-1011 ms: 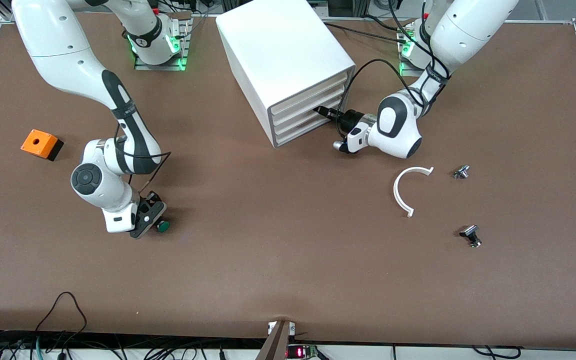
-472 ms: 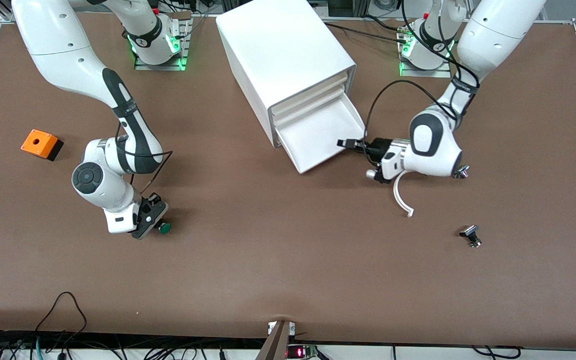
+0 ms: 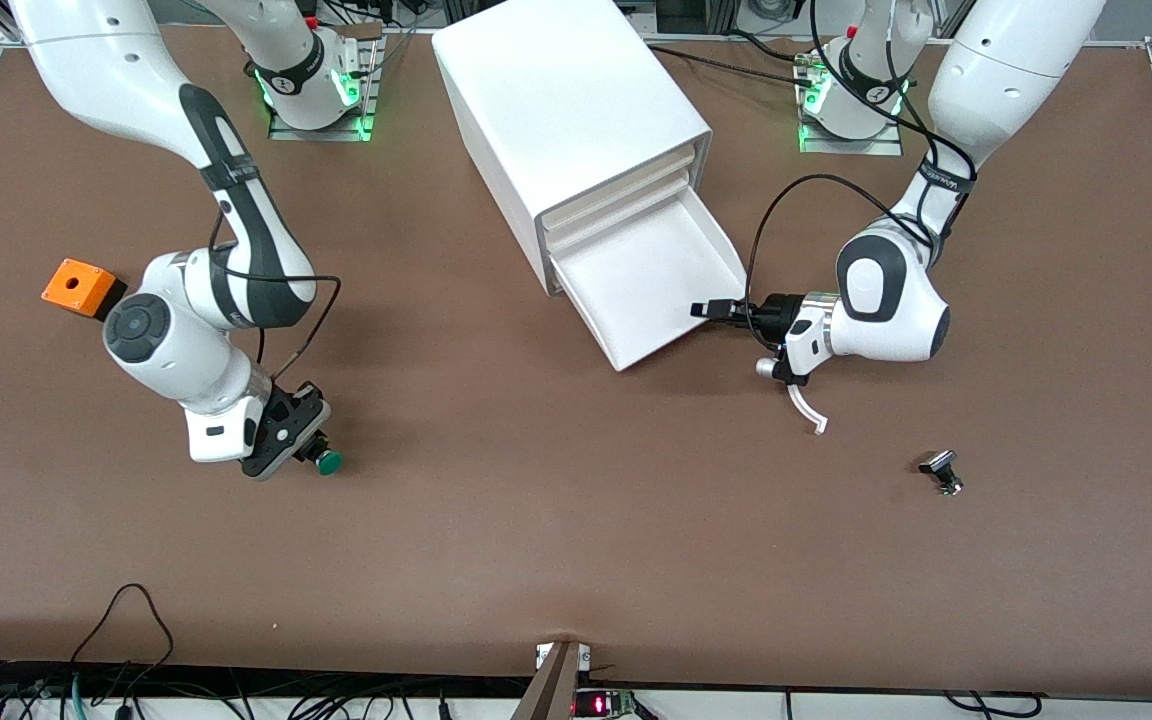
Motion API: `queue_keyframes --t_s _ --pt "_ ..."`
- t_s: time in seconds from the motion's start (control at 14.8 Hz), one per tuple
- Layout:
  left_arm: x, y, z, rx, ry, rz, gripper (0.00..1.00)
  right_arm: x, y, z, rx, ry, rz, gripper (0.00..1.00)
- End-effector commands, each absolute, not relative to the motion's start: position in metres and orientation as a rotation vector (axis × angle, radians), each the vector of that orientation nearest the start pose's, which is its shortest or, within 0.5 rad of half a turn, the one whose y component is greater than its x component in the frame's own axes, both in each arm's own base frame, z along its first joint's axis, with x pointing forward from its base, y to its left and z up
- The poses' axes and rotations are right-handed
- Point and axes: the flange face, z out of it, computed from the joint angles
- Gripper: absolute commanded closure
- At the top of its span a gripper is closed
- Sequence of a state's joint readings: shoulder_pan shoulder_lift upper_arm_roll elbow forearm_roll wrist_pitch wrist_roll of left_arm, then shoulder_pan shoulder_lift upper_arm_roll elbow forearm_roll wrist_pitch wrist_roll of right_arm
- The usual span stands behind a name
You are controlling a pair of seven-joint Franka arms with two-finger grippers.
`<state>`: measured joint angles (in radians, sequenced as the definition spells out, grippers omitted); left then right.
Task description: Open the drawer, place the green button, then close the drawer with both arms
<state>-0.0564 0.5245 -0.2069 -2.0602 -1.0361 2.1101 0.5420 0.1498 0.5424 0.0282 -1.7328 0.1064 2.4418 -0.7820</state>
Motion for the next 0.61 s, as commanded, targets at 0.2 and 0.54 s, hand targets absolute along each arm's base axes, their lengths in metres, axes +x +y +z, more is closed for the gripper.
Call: queue_keyframes --t_s 0.2,0.54 --pt "0.58 -0.136 0.258 2.417 -0.217 -0.175 0.0 0.674 0.196 0.342 -2.647 -1.374 -0.28 0.76" --pt "0.618 -0.049 0.388 2.628 -0.341 0.191 0.0 0.643 0.318 0.385 -2.465 -1.593 -0.306 0.76"
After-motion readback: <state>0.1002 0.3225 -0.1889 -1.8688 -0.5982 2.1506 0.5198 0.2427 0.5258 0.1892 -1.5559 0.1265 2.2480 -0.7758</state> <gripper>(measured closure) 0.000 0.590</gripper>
